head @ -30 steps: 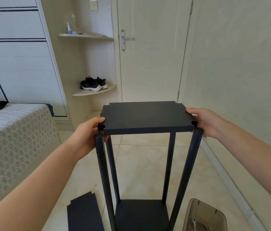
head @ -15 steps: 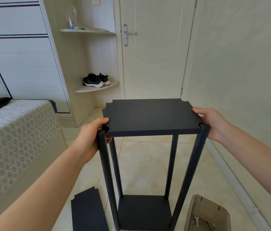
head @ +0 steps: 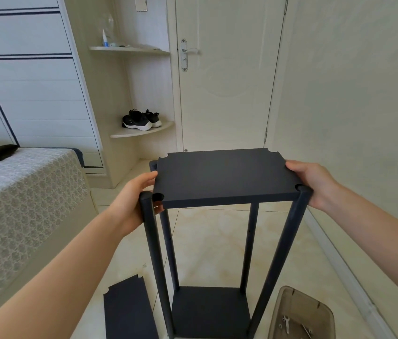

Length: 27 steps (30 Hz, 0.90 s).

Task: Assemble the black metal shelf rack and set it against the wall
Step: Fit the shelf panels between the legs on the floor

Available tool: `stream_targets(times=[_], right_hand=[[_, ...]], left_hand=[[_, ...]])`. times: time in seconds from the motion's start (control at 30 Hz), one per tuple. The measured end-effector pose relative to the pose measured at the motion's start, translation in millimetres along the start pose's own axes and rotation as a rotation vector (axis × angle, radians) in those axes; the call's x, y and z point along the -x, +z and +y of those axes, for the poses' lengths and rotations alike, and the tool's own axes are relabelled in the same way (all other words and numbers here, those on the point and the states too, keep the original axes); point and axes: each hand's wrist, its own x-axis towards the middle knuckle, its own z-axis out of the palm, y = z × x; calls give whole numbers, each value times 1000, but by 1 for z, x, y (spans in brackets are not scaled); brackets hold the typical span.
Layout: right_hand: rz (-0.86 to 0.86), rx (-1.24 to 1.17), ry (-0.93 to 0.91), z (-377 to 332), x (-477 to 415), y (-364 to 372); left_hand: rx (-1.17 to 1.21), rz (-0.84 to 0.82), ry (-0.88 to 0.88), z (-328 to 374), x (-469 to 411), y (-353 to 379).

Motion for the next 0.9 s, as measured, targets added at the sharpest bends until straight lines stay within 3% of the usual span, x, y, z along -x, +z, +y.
stream_targets(times=[0.57, 0.9], right_hand=[[-18, 219, 168, 5, -12, -1], [37, 170, 165, 18, -21, -7]], left_hand=[[4, -92, -168, 0, -4, -8], [-14, 23, -142, 0, -21, -6]])
